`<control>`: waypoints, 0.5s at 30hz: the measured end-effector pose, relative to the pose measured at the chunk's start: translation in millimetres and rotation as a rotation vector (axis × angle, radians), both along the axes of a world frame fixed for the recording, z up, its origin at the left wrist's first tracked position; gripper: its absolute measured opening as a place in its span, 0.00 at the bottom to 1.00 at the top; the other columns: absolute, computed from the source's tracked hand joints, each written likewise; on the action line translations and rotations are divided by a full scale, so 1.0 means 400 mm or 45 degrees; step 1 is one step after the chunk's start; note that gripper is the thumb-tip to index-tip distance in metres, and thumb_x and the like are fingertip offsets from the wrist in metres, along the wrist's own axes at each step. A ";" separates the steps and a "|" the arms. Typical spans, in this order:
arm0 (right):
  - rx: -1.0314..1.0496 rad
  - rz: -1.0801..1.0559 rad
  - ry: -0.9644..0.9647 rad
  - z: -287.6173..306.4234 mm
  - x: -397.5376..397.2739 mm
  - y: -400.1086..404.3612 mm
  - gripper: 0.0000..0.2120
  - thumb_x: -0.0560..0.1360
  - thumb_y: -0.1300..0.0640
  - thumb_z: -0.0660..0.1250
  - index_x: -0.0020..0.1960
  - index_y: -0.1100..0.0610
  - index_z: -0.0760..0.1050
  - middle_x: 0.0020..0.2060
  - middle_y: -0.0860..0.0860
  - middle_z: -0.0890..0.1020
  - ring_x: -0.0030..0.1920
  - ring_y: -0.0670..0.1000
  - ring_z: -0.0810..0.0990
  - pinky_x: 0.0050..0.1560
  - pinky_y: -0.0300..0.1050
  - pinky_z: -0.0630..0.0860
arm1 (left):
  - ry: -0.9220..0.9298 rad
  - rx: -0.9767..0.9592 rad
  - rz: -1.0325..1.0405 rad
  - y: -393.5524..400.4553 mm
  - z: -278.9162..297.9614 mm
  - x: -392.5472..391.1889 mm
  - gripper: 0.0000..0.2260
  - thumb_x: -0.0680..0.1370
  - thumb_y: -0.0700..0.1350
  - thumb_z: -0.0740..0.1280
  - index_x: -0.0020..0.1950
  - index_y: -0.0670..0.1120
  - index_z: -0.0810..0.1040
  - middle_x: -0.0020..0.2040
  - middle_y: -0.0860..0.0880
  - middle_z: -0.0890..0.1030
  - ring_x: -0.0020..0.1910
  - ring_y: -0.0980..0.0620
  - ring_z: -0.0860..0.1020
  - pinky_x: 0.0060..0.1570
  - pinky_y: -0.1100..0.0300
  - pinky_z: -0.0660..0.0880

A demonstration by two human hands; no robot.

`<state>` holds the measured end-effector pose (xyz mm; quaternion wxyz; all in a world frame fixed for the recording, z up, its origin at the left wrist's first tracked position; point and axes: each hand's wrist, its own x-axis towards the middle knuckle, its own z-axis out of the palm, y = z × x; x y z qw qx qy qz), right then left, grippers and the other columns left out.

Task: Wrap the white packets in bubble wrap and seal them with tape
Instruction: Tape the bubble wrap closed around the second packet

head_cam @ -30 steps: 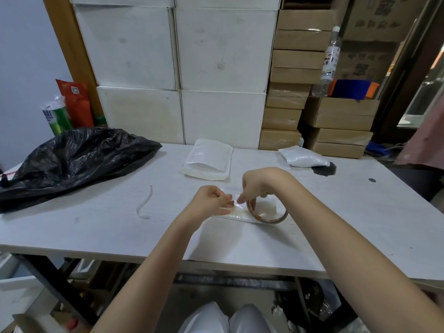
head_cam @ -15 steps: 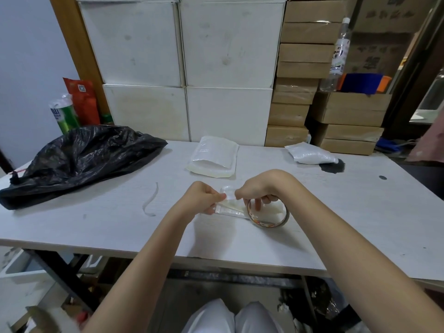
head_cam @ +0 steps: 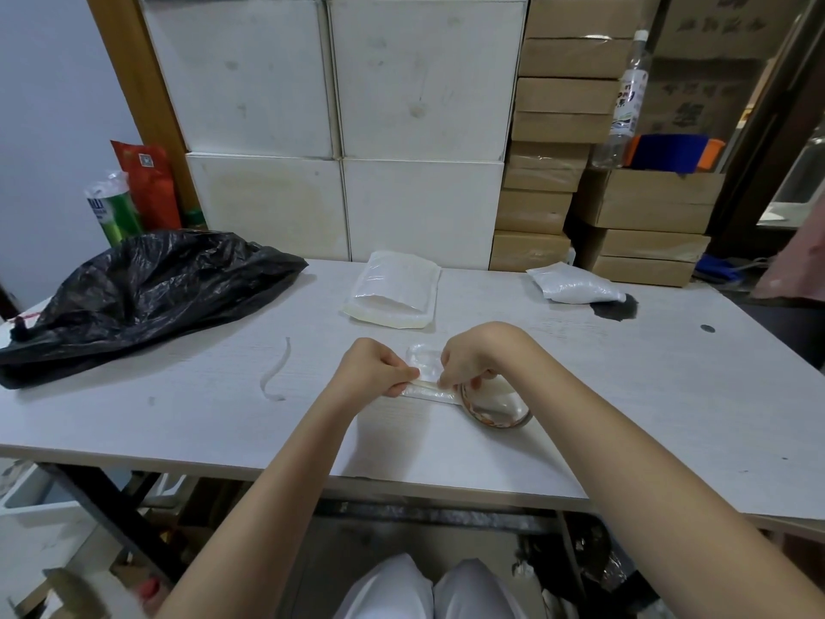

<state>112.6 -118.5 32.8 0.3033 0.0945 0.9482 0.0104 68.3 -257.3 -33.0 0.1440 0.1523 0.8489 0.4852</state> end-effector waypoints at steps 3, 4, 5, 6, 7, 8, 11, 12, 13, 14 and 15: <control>0.039 0.024 -0.008 -0.007 -0.004 -0.003 0.10 0.77 0.49 0.60 0.48 0.56 0.71 0.34 0.49 0.73 0.30 0.49 0.69 0.34 0.41 0.66 | 0.016 -0.004 0.010 0.004 -0.004 0.002 0.10 0.70 0.43 0.74 0.33 0.38 0.81 0.34 0.39 0.83 0.32 0.51 0.79 0.48 0.56 0.78; 0.049 0.029 -0.006 -0.010 -0.006 -0.004 0.10 0.77 0.49 0.60 0.50 0.56 0.71 0.34 0.49 0.73 0.31 0.49 0.69 0.34 0.41 0.66 | 0.028 -0.014 0.015 0.005 -0.005 0.003 0.10 0.70 0.43 0.74 0.33 0.39 0.81 0.33 0.40 0.83 0.31 0.51 0.78 0.48 0.56 0.78; 0.056 0.033 -0.003 -0.013 -0.008 -0.004 0.10 0.78 0.49 0.60 0.50 0.56 0.70 0.34 0.49 0.73 0.31 0.48 0.69 0.34 0.41 0.66 | 0.040 -0.023 0.021 0.006 -0.004 0.005 0.09 0.70 0.43 0.73 0.32 0.40 0.80 0.32 0.42 0.82 0.31 0.52 0.78 0.46 0.57 0.78; 0.061 0.037 -0.001 -0.015 -0.010 -0.005 0.10 0.78 0.49 0.60 0.50 0.56 0.71 0.34 0.49 0.73 0.31 0.48 0.69 0.34 0.41 0.66 | 0.050 -0.030 0.026 0.007 -0.005 0.007 0.09 0.70 0.43 0.73 0.32 0.40 0.80 0.31 0.43 0.82 0.30 0.52 0.78 0.45 0.58 0.77; 0.068 0.041 0.002 -0.018 -0.012 -0.005 0.10 0.78 0.49 0.60 0.51 0.56 0.71 0.34 0.48 0.73 0.31 0.48 0.70 0.34 0.41 0.66 | 0.060 -0.039 0.031 0.008 -0.005 0.010 0.09 0.70 0.43 0.73 0.32 0.40 0.80 0.31 0.43 0.82 0.30 0.53 0.77 0.43 0.59 0.76; 0.080 0.048 0.004 -0.021 -0.014 -0.006 0.10 0.78 0.49 0.61 0.51 0.56 0.71 0.34 0.48 0.73 0.32 0.49 0.70 0.34 0.41 0.67 | 0.068 -0.049 0.035 0.009 -0.005 0.012 0.09 0.70 0.43 0.73 0.32 0.40 0.80 0.30 0.44 0.81 0.29 0.53 0.77 0.40 0.60 0.75; 0.127 0.066 -0.007 -0.033 -0.022 -0.012 0.09 0.77 0.51 0.61 0.50 0.56 0.72 0.34 0.49 0.73 0.38 0.53 0.74 0.35 0.42 0.68 | 0.085 -0.079 0.045 0.011 -0.004 0.021 0.10 0.71 0.43 0.72 0.31 0.40 0.79 0.28 0.46 0.80 0.28 0.55 0.75 0.35 0.64 0.72; 0.132 0.062 -0.016 -0.037 -0.024 -0.013 0.09 0.77 0.51 0.62 0.50 0.57 0.72 0.34 0.49 0.73 0.41 0.54 0.75 0.36 0.42 0.69 | 0.096 -0.085 0.045 0.013 -0.004 0.025 0.10 0.71 0.43 0.72 0.31 0.41 0.78 0.28 0.47 0.79 0.27 0.55 0.75 0.34 0.64 0.71; 0.136 0.058 -0.024 -0.039 -0.025 -0.014 0.09 0.77 0.51 0.62 0.50 0.57 0.72 0.34 0.50 0.73 0.43 0.54 0.74 0.39 0.43 0.70 | 0.109 -0.089 0.051 0.014 -0.006 0.026 0.10 0.70 0.42 0.72 0.31 0.42 0.76 0.28 0.47 0.79 0.27 0.55 0.75 0.33 0.64 0.71; 0.143 0.059 -0.030 -0.040 -0.026 -0.014 0.09 0.77 0.51 0.62 0.50 0.57 0.72 0.34 0.50 0.73 0.43 0.55 0.74 0.41 0.43 0.70 | 0.117 -0.080 0.065 0.014 -0.008 0.027 0.10 0.70 0.42 0.72 0.32 0.44 0.72 0.28 0.46 0.78 0.26 0.54 0.74 0.33 0.63 0.70; 0.151 0.063 -0.036 -0.040 -0.026 -0.014 0.09 0.77 0.51 0.61 0.51 0.57 0.72 0.34 0.50 0.73 0.42 0.54 0.74 0.41 0.44 0.70 | 0.099 -0.044 0.088 0.013 -0.011 0.025 0.13 0.70 0.41 0.72 0.35 0.45 0.67 0.29 0.46 0.78 0.26 0.54 0.74 0.33 0.63 0.71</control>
